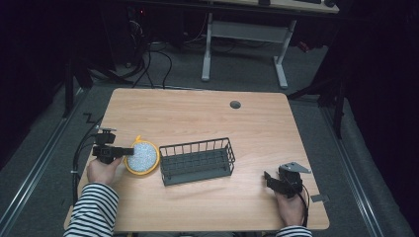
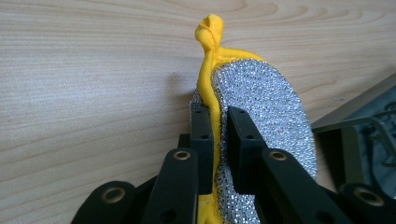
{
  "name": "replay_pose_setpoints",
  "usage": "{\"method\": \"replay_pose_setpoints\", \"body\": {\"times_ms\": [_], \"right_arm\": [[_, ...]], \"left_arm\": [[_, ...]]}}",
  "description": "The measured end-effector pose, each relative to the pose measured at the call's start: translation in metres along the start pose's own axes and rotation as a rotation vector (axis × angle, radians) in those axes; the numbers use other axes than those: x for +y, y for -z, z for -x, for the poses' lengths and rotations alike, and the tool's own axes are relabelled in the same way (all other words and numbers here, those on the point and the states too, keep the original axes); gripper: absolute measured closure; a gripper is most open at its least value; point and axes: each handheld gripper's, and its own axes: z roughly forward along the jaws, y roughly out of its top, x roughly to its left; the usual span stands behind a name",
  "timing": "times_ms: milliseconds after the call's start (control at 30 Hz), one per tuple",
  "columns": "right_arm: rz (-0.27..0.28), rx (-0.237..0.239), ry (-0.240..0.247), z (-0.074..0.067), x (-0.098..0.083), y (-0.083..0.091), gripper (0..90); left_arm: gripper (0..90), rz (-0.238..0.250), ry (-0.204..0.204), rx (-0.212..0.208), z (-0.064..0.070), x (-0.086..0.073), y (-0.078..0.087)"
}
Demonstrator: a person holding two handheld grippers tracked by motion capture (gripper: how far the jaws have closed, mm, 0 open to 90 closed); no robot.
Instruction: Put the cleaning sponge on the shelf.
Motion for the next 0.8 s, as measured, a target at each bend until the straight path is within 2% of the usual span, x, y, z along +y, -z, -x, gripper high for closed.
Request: {"method": "replay_pose_setpoints", "body": {"times_ms": [100,200,233,300,600,700,800], "right_arm": [[0.000,0.000,0.000,0.000,0.000,0.000,37.3],[0.000,0.000,0.001,0.000,0.000,0.000,37.3],[0.000,0.000,0.001,0.000,0.000,0.000,37.3],[0.000,0.001,0.001,0.000,0.000,0.000,37.2],[0.001,0.002,0.002,0.000,0.000,0.000,37.0],[0.000,0.002,0.002,0.000,0.000,0.000,36.9],[0.000,0.002,0.002,0.000,0.000,0.000,36.9]], "left_arm": [[82.5,0.027,0.008,-0.022,0.000,0.000,0.005],[82.7,0.066,-0.012,-0.032,0.006,0.001,0.014],[82.7,0.067,-0.029,-0.019,0.008,0.002,0.017],[82.8,0.084,-0.051,-0.019,0.014,0.006,0.025],[82.8,0.136,-0.069,-0.031,0.023,0.015,0.040],[82.7,0.152,-0.084,-0.020,0.026,0.019,0.047],[82.7,0.173,-0.088,-0.036,0.029,0.024,0.056]]}}
